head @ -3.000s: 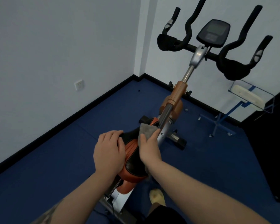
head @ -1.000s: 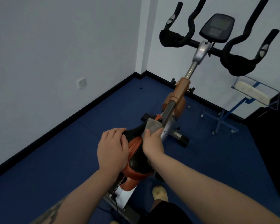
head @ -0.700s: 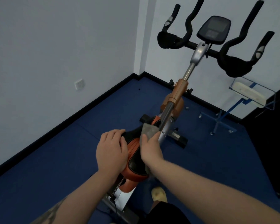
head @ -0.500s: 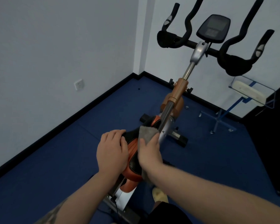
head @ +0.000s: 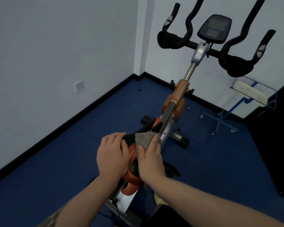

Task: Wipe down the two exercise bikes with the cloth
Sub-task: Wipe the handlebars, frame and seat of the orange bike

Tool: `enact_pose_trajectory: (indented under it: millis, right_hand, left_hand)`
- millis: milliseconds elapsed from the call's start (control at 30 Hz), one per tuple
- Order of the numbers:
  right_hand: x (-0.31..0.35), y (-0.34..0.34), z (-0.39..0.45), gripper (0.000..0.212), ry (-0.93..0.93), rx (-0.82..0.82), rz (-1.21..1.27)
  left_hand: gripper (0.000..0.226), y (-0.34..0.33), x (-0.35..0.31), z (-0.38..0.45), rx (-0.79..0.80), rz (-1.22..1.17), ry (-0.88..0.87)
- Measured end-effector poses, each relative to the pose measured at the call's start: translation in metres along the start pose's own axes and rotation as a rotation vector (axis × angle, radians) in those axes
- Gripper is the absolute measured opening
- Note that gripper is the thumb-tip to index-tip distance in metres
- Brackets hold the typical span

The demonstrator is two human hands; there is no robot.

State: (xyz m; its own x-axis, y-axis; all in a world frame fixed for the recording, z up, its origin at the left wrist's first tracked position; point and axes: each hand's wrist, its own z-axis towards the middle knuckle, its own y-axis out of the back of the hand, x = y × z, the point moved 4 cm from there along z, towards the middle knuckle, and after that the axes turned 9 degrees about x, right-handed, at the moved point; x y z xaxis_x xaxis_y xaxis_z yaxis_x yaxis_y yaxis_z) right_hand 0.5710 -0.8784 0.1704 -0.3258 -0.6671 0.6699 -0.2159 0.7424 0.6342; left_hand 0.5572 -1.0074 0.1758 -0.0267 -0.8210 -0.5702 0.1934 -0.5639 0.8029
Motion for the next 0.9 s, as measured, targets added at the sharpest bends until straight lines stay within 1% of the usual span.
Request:
enact_pose_trajectory:
  millis: [33,100,167,200,300,367,467,533,567,667,733,767,900]
  right_hand:
    - [0.001,0.004,0.011,0.073,-0.047,0.01,0.031]
    - [0.004,0.013,0.037,0.071,-0.2,0.03,0.166]
    - [0.008,0.018,0.047,0.07,-0.287,0.013,0.24]
    - [0.008,0.015,0.042,0.07,-0.288,0.003,0.234]
    - [0.004,0.0,0.01,0.072,-0.192,-0.011,0.199]
    - [0.0,-0.002,0.008,0.071,-0.175,-0.002,0.245]
    - [-0.001,0.006,0.038,0.067,-0.293,0.023,0.355]
    - [0.002,0.01,0.046,0.066,-0.343,0.015,0.365]
    - [0.003,0.009,0.041,0.066,-0.324,0.013,0.348]
    - [0.003,-0.001,0.004,0.071,-0.153,-0.008,0.228]
    - [0.0,-0.002,-0.005,0.071,-0.081,-0.027,0.198]
    - [-0.001,0.0,0.001,0.07,-0.095,-0.026,0.212]
    - [0.003,0.012,0.04,0.067,-0.292,0.015,0.308]
  left_hand:
    - [0.027,-0.001,0.0,0.0,0.007,0.0,0.001]
    - [0.025,-0.001,0.001,0.0,0.015,0.006,-0.002]
    - [0.025,-0.001,0.001,-0.001,0.012,0.011,-0.006]
    - [0.025,-0.001,0.001,-0.001,0.012,0.009,-0.005]
    - [0.026,-0.001,0.001,-0.001,0.004,-0.002,-0.005]
    - [0.027,-0.001,0.0,-0.001,-0.003,0.004,-0.011]
    - [0.024,-0.001,0.001,-0.001,0.004,0.0,-0.009]
    - [0.024,-0.001,0.001,-0.001,0.003,0.003,-0.009]
    - [0.024,-0.001,0.001,-0.001,0.001,0.004,-0.01]
    - [0.025,-0.001,0.0,-0.001,-0.018,-0.002,-0.016]
    - [0.029,-0.001,0.0,-0.001,-0.022,-0.006,-0.021]
    - [0.028,-0.001,0.0,-0.001,-0.019,-0.006,-0.023]
    - [0.024,-0.001,0.001,-0.001,-0.003,-0.008,-0.009]
